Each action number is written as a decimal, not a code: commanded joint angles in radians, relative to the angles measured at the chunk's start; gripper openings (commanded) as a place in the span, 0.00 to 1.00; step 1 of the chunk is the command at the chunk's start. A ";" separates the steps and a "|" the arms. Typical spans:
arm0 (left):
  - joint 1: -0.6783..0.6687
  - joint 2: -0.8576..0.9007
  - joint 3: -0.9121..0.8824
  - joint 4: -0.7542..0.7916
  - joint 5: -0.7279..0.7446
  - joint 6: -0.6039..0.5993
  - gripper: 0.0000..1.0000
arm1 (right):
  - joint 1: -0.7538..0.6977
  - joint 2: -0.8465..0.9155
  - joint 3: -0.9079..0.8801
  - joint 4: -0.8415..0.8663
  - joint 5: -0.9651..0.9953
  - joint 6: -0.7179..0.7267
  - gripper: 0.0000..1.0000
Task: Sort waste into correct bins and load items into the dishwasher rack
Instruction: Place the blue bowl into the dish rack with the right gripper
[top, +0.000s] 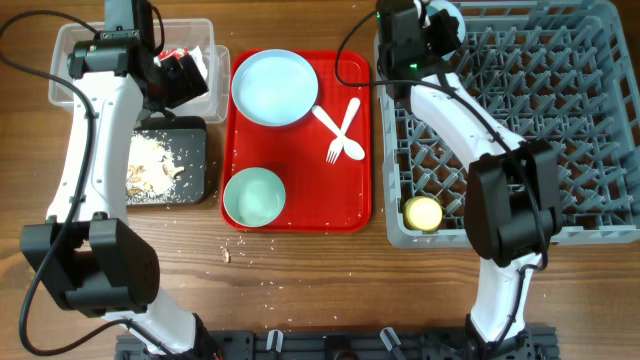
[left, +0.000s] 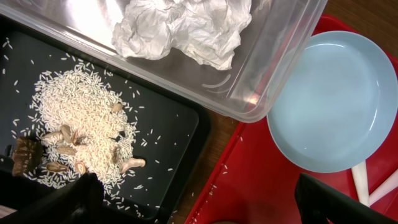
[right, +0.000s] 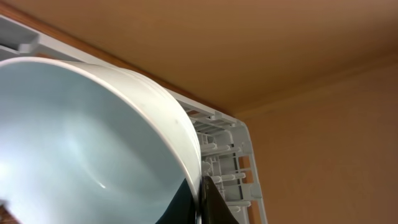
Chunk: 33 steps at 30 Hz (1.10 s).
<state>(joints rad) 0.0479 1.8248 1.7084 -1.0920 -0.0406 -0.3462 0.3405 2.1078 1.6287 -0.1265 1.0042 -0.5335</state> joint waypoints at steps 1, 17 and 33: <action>0.001 -0.011 0.021 0.003 -0.013 0.001 1.00 | 0.032 0.024 0.001 -0.010 0.006 -0.014 0.10; 0.001 -0.011 0.021 0.003 -0.013 0.001 1.00 | 0.142 0.024 0.001 -0.129 -0.066 0.092 0.47; 0.001 -0.011 0.021 0.003 -0.013 0.001 1.00 | 0.144 -0.305 0.002 -0.449 -1.189 0.514 0.72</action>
<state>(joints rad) 0.0479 1.8248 1.7084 -1.0916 -0.0406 -0.3462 0.4820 1.8805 1.6276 -0.5060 0.4084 -0.2272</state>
